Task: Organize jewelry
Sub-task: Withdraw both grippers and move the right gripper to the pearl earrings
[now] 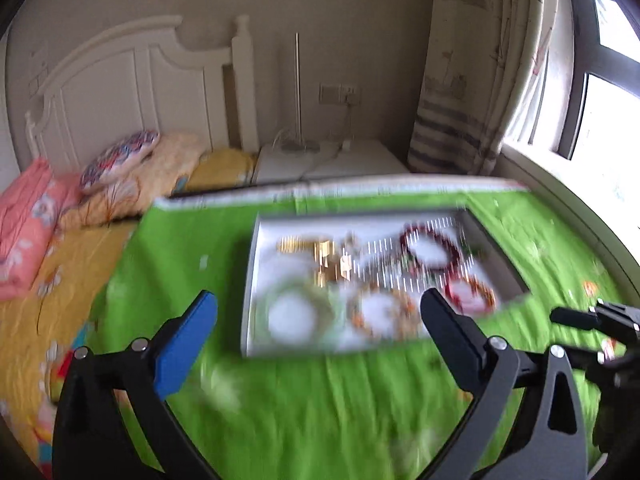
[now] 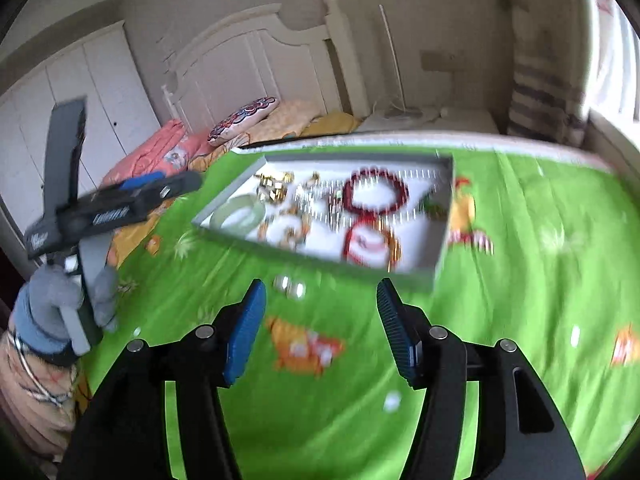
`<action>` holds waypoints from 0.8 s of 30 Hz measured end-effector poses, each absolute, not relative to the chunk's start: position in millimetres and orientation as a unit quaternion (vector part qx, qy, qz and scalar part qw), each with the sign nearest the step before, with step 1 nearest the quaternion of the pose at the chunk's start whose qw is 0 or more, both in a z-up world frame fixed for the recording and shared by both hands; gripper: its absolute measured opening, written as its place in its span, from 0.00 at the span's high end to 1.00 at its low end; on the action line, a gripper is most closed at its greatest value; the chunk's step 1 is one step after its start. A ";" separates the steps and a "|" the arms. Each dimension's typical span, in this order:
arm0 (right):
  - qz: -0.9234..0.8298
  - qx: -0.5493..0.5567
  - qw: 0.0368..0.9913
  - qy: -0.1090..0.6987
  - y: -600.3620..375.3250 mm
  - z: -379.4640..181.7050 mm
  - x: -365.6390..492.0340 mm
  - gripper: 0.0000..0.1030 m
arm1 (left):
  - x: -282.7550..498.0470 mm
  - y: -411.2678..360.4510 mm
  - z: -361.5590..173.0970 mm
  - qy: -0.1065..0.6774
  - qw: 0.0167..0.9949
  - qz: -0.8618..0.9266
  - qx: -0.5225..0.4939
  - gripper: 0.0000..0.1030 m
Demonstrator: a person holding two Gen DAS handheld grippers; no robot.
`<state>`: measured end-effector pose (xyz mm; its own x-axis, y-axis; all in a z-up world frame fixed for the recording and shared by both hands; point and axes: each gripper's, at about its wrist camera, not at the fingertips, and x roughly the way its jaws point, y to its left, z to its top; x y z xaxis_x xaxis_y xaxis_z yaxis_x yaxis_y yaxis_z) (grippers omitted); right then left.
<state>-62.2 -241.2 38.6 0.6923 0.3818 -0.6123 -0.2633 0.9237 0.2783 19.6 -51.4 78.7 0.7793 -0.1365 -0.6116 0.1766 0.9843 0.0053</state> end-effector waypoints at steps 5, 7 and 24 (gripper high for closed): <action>0.166 0.086 0.913 0.363 -236.9 24.9 -72.1 0.45 | -22.3 -47.4 50.2 0.348 0.934 -0.080 0.027 0.02; 0.157 0.071 0.915 0.364 -232.7 22.5 -72.2 0.45 | -31.5 -45.1 42.2 0.354 0.931 -0.084 0.020 0.02; 0.131 0.011 0.908 0.399 -208.0 8.4 -63.9 0.45 | -27.9 -43.8 8.2 0.411 0.908 -0.078 0.013 0.02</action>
<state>-63.9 -208.0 8.4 0.6478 0.2456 -0.7211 -0.2284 0.9657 0.1238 -27.9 -43.8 8.2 0.6493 -0.1297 -0.7494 0.1519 0.9876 -0.0394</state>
